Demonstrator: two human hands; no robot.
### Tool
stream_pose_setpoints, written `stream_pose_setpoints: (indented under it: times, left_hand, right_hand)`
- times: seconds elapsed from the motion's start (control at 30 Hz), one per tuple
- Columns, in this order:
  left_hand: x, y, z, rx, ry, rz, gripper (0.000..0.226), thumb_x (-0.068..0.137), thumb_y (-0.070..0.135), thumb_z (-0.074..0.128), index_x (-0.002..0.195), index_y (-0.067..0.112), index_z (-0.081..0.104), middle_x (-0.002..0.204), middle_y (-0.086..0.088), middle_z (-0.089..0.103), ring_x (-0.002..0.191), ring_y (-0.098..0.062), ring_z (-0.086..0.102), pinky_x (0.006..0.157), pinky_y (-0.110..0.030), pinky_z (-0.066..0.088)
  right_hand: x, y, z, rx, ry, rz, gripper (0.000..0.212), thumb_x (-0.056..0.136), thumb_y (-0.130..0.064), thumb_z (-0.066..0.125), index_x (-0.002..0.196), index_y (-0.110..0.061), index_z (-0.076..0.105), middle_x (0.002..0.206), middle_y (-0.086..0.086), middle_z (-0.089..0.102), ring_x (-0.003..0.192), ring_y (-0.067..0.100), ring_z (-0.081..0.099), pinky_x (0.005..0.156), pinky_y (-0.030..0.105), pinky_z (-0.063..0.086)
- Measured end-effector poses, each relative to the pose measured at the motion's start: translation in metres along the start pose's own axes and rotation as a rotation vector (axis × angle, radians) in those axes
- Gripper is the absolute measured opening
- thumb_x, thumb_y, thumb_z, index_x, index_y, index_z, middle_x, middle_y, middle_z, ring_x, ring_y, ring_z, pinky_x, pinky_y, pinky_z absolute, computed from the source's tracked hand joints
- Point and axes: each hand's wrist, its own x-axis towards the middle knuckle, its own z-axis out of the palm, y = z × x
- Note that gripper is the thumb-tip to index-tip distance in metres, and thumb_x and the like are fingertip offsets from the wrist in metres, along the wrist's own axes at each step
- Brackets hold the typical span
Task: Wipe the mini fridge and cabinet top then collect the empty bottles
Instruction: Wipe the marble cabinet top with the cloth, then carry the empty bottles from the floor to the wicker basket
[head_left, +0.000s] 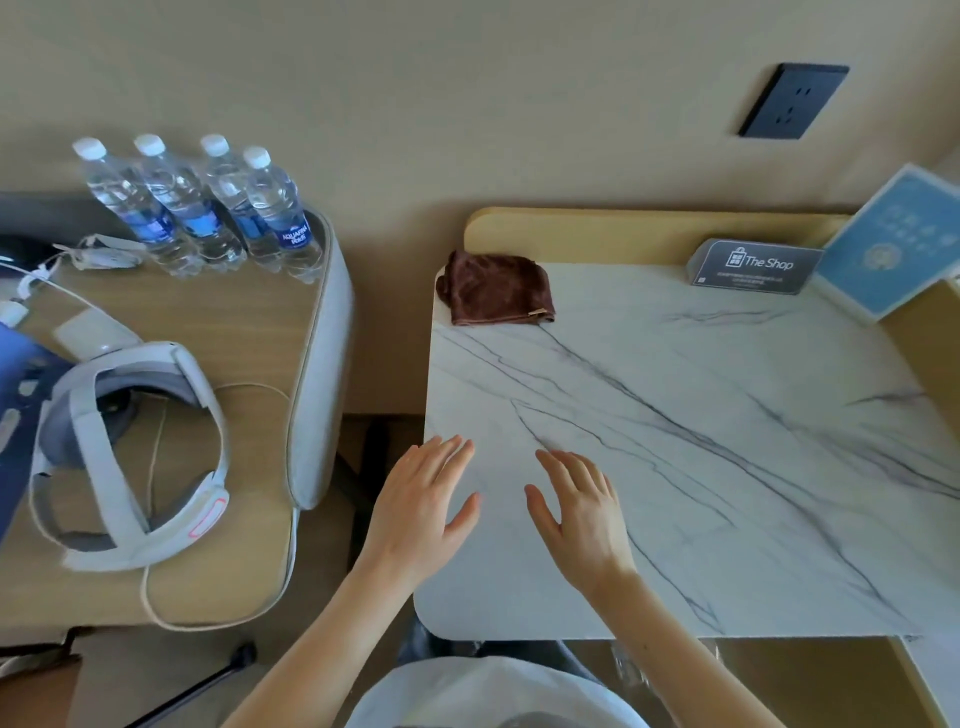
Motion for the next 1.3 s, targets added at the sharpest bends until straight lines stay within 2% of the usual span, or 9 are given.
stream_pose_setpoints:
  times: [0.1, 0.27, 0.37, 0.67, 0.8, 1.03, 1.17, 1.3]
  left_hand:
    - [0.002, 0.013, -0.003, 0.004, 0.001, 0.004, 0.061, 0.098, 0.055, 0.034, 0.143, 0.019, 0.051, 0.145, 0.001, 0.054, 0.137, -0.019, 0.048, 0.113, -0.036, 0.036]
    - [-0.008, 0.028, -0.001, -0.021, 0.011, -0.048, 0.062, 0.098, 0.056, 0.034, 0.141, 0.017, 0.054, 0.142, 0.0, 0.057, 0.133, -0.018, 0.052, 0.107, -0.037, 0.047]
    - [-0.018, 0.037, 0.001, -0.004, 0.033, -0.047, 0.059, 0.098, 0.054, 0.037, 0.138, 0.016, 0.057, 0.139, 0.0, 0.06, 0.129, -0.018, 0.055, 0.105, -0.033, 0.046]
    - [-0.052, 0.056, -0.025, 0.012, 0.133, 0.009, 0.054, 0.097, 0.045, 0.042, 0.134, 0.01, 0.058, 0.133, -0.003, 0.063, 0.124, -0.019, 0.058, 0.102, -0.033, 0.047]
    - [-0.086, 0.061, -0.032, 0.023, 0.169, 0.04, 0.052, 0.097, 0.044, 0.043, 0.134, 0.011, 0.058, 0.134, -0.001, 0.062, 0.124, -0.018, 0.056, 0.102, -0.028, 0.041]
    - [-0.15, 0.067, -0.051, 0.016, 0.197, 0.116, 0.052, 0.097, 0.042, 0.041, 0.133, 0.008, 0.058, 0.131, -0.003, 0.063, 0.121, -0.021, 0.058, 0.099, -0.035, 0.048]
    - [-0.192, 0.079, -0.058, -0.022, 0.246, 0.161, 0.048, 0.096, 0.039, 0.045, 0.13, 0.009, 0.06, 0.125, -0.002, 0.065, 0.115, -0.019, 0.059, 0.095, -0.032, 0.048]
    - [-0.233, 0.086, -0.05, -0.039, 0.205, 0.193, 0.048, 0.096, 0.04, 0.045, 0.129, 0.009, 0.061, 0.124, -0.003, 0.066, 0.115, -0.02, 0.06, 0.095, -0.031, 0.048]
  right_hand:
    - [-0.004, 0.006, -0.006, 0.008, 0.0, -0.004, 0.052, 0.099, -0.046, 0.04, 0.133, -0.012, 0.06, 0.129, 0.005, 0.064, 0.121, 0.028, 0.057, 0.1, 0.043, 0.047]
    - [-0.015, 0.019, -0.013, 0.003, -0.029, -0.01, 0.052, 0.099, -0.047, 0.039, 0.133, -0.013, 0.06, 0.13, 0.005, 0.064, 0.122, 0.028, 0.056, 0.101, 0.043, 0.047]
    - [-0.02, 0.025, -0.021, 0.004, -0.019, -0.003, 0.054, 0.099, -0.048, 0.038, 0.133, -0.012, 0.06, 0.13, 0.007, 0.064, 0.121, 0.029, 0.057, 0.1, 0.046, 0.05]
    - [-0.052, 0.006, -0.054, 0.001, 0.084, 0.005, 0.055, 0.1, -0.05, 0.035, 0.134, -0.014, 0.059, 0.132, 0.006, 0.063, 0.124, 0.028, 0.057, 0.101, 0.045, 0.049]
    - [-0.088, -0.012, -0.057, 0.014, 0.141, 0.004, 0.053, 0.099, -0.047, 0.038, 0.134, -0.013, 0.059, 0.132, 0.005, 0.063, 0.124, 0.027, 0.055, 0.102, 0.045, 0.049]
    - [-0.152, -0.043, -0.061, 0.036, 0.219, 0.024, 0.049, 0.1, -0.044, 0.042, 0.135, -0.013, 0.058, 0.133, 0.005, 0.061, 0.126, 0.025, 0.052, 0.102, 0.042, 0.047]
    - [-0.208, -0.058, -0.059, 0.018, 0.257, 0.017, 0.049, 0.099, -0.043, 0.043, 0.132, -0.012, 0.06, 0.129, 0.005, 0.063, 0.122, 0.025, 0.055, 0.099, 0.041, 0.049]
    - [-0.266, -0.065, -0.059, 0.005, 0.279, 0.073, 0.048, 0.098, -0.041, 0.044, 0.131, -0.011, 0.061, 0.126, 0.005, 0.065, 0.118, 0.026, 0.056, 0.098, 0.04, 0.049]
